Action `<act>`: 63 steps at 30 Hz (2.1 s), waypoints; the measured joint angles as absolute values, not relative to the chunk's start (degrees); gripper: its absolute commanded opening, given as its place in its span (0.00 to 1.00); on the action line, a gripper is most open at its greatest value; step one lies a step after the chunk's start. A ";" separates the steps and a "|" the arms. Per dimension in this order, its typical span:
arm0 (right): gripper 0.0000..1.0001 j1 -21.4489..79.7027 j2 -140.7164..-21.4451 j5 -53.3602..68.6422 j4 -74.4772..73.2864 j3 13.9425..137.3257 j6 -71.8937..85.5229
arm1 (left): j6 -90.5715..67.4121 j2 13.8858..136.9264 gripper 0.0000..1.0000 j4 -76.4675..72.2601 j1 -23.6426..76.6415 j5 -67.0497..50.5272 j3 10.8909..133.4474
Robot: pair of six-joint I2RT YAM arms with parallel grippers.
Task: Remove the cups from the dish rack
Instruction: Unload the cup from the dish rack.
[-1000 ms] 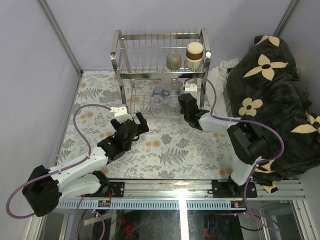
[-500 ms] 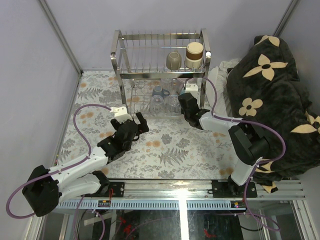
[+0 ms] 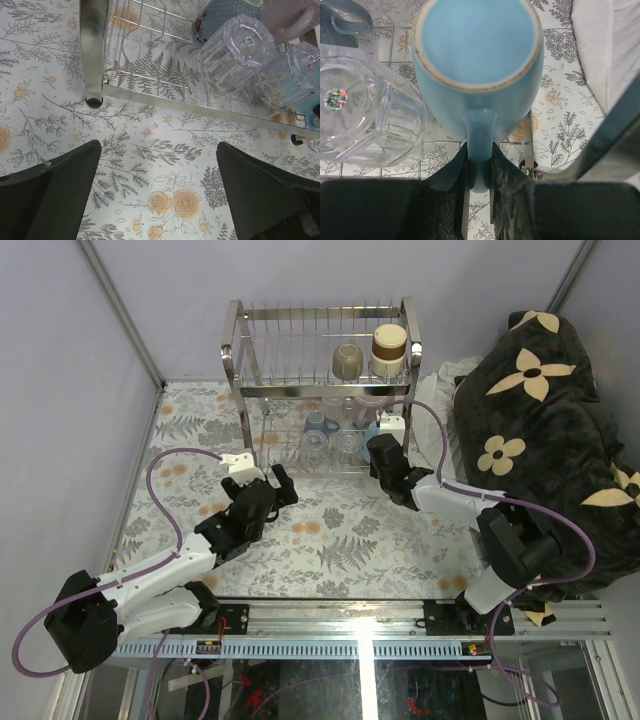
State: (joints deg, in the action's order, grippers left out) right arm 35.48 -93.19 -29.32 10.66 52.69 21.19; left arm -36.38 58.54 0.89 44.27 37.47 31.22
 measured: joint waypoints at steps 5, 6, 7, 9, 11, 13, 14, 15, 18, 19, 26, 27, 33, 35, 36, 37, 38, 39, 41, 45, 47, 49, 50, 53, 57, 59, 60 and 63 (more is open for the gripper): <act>0.00 35.48 -90.61 -28.77 11.11 51.42 20.95 | -36.38 58.57 1.00 0.89 44.27 37.50 31.24; 0.00 35.48 -90.32 -28.77 11.27 51.42 20.86 | -36.38 58.57 1.00 0.89 44.27 37.47 31.24; 0.00 35.51 -90.06 -28.75 11.35 51.42 20.75 | -36.38 58.57 1.00 0.89 44.27 37.50 31.24; 0.00 35.57 -89.52 -28.77 11.49 51.42 20.51 | -36.38 58.57 1.00 0.89 44.27 37.47 31.24; 0.00 35.64 -88.99 -28.80 11.49 51.42 20.32 | -36.38 58.57 1.00 0.91 44.27 37.50 31.27; 0.00 35.83 -88.51 -28.80 11.46 51.42 20.12 | -36.38 58.57 1.00 0.89 44.27 37.47 31.27; 0.00 35.92 -88.23 -28.82 11.46 51.42 20.03 | -36.38 58.57 1.00 0.89 44.27 37.50 31.27; 0.00 36.07 -87.96 -28.82 11.49 51.42 19.97 | -36.38 58.57 1.00 0.89 44.27 37.50 31.27; 0.00 36.91 -86.89 -28.91 11.46 51.40 19.73 | -36.38 58.57 1.00 0.89 44.27 37.47 31.27; 0.00 37.21 -86.52 -28.95 11.46 51.35 19.62 | -36.38 58.57 1.00 0.91 44.27 37.47 31.27; 0.00 40.18 -82.43 -29.71 11.42 49.98 19.25 | -36.40 58.57 1.00 0.89 44.27 37.52 31.27; 0.00 40.56 -81.82 -29.93 11.44 49.56 19.25 | -36.38 58.57 1.00 0.89 44.27 37.52 31.27; 0.00 41.65 -78.76 -30.96 11.31 46.94 19.33 | -36.40 58.57 1.00 0.91 44.27 37.52 31.27; 0.00 41.65 -78.06 -31.03 10.94 46.19 19.51 | -36.40 58.57 1.00 0.91 44.27 37.52 31.27; 0.00 41.69 -77.73 -31.03 10.92 45.80 19.55 | -36.40 58.57 1.00 0.91 44.27 37.52 31.27; 0.00 41.76 -77.47 -31.03 10.87 45.52 19.62 | -36.40 58.57 1.00 0.89 44.27 37.52 31.27; 0.00 41.85 -77.25 -31.05 10.83 45.30 19.68 | -36.40 58.57 1.00 0.89 44.27 37.52 31.27; 0.00 41.98 -77.03 -31.09 10.70 45.15 19.75 | -36.40 58.57 1.00 0.89 44.27 37.50 31.27; 0.00 42.22 -76.66 -31.31 10.46 45.01 19.94 | -36.40 58.57 1.00 0.91 44.27 37.52 31.27; 0.00 42.72 -74.98 -32.08 10.17 43.75 20.56 | -36.40 58.57 1.00 0.91 44.27 37.54 31.27; 0.00 43.05 -73.76 -32.12 9.67 42.83 20.99 | -36.38 58.57 1.00 0.91 44.27 37.54 31.27; 0.00 43.57 -72.25 -32.10 9.21 41.80 21.47 | -36.40 58.59 1.00 0.91 44.27 37.56 31.27; 0.00 43.90 -71.40 -32.08 8.82 41.34 21.74 | -36.40 58.63 1.00 0.89 44.27 37.56 31.27; 0.00 45.21 -68.73 -31.90 8.38 40.05 22.72 | -36.40 58.83 1.00 0.91 44.27 37.56 31.27; 0.00 47.05 -65.71 -31.22 7.99 39.03 24.01 | -36.40 58.83 1.00 0.91 44.27 37.56 31.27; 0.00 47.75 -64.49 -29.87 7.97 38.54 24.71 | -36.42 58.70 1.00 0.89 44.27 37.54 31.27; 0.00 48.05 -63.79 -28.91 8.14 38.06 25.12 | -36.47 58.48 1.00 0.89 44.27 37.50 31.27; 0.00 48.56 -61.21 -25.69 9.06 35.44 26.28 | -37.21 57.19 1.00 0.54 44.27 37.15 31.11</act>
State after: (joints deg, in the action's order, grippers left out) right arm 48.56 -61.21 -25.69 9.06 35.44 26.28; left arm -37.21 57.19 0.54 44.27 37.15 31.11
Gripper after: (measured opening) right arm 0.200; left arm 0.995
